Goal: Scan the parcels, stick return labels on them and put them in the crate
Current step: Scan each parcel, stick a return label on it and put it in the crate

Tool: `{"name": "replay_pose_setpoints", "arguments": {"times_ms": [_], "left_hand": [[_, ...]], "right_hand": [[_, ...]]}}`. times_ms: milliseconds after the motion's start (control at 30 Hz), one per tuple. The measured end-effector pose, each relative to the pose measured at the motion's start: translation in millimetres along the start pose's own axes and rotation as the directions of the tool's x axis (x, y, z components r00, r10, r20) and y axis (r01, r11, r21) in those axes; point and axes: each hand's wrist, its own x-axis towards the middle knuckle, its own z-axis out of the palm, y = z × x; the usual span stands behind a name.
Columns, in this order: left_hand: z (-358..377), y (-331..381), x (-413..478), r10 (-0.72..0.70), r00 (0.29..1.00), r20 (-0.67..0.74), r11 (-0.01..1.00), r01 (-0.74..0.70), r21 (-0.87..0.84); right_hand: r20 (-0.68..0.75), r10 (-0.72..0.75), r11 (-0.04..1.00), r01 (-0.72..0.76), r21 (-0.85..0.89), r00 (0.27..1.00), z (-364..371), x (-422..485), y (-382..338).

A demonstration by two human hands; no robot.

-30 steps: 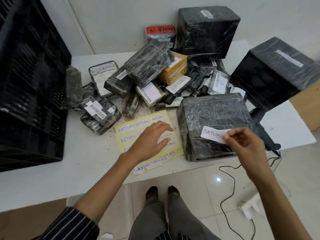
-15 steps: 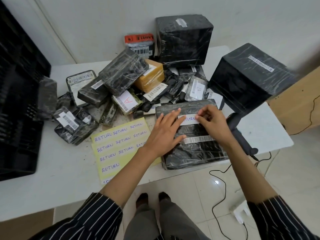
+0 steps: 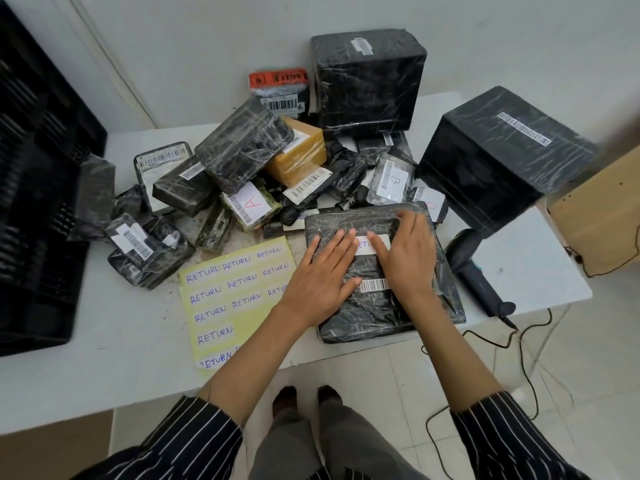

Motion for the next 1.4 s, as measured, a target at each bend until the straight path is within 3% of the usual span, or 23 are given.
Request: {"name": "replay_pose_setpoints", "arguments": {"times_ms": [100,233,300,367,400,500,567,633,667,733,933,1167,1400], "left_hand": [[-0.1,2.2,-0.1,-0.025,1.000,0.005,0.999,0.025,0.029],[-3.3,7.1,-3.3,-0.081,0.997,0.005,0.996,0.081,0.039],[-4.1,12.6,-7.4,-0.153,0.988,-0.028,0.988,0.153,-0.012],[-5.1,17.0,-14.1,-0.280,0.954,-0.104,0.950,0.259,-0.175],[-7.2,18.3,-18.9,-0.372,0.921,-0.114,0.897,0.326,-0.300],[-13.5,21.2,-31.5,-0.566,0.821,0.079,0.609,0.481,-0.631],[-16.4,22.7,-37.3,-0.574,0.792,0.206,0.460,0.520,-0.719],[-19.0,27.3,-40.1,-0.530,0.784,0.324,0.325,0.540,-0.776],[-19.6,29.6,-40.4,-0.511,0.777,0.369,0.260,0.548,-0.795],[-22.3,32.3,-41.9,-0.516,0.765,0.386,0.184,0.539,-0.822],[-69.0,28.9,-64.3,-0.567,0.803,0.183,0.236,0.371,-0.898],[-166.4,-8.4,-105.8,-0.680,0.723,-0.121,0.363,0.189,-0.912],[-261.6,-70.7,-161.2,-0.687,0.626,-0.369,0.516,0.063,-0.854]], "right_hand": [[-0.001,0.015,0.998,-0.015,0.056,1.000,-4.6,1.8,-1.4],[0.113,-0.025,0.968,-0.005,0.253,0.993,-17.3,-3.5,12.7],[0.212,-0.020,0.931,-0.059,0.359,0.977,-29.3,-3.1,18.0],[0.278,-0.006,0.923,-0.102,0.372,0.961,-41.1,-4.3,22.3],[0.256,0.018,0.947,-0.098,0.305,0.967,-44.8,-6.7,26.8],[0.167,0.140,0.987,-0.152,0.061,0.976,-50.5,-20.1,50.2],[0.303,0.283,0.929,-0.339,0.150,0.910,-51.1,-30.5,63.3],[0.475,0.341,0.780,-0.526,0.338,0.811,-50.5,-37.9,69.0],[0.530,0.321,0.715,-0.567,0.408,0.785,-51.4,-41.1,68.7],[0.529,0.259,0.700,-0.535,0.473,0.808,-57.2,-46.0,65.9],[0.434,0.116,0.632,-0.403,0.661,0.893,-102.2,-41.2,30.5],[0.307,-0.153,0.528,-0.185,0.829,0.940,-143.6,-5.4,-61.8],[0.185,-0.372,0.403,-0.021,0.915,0.910,-163.4,26.6,-181.2]]}}
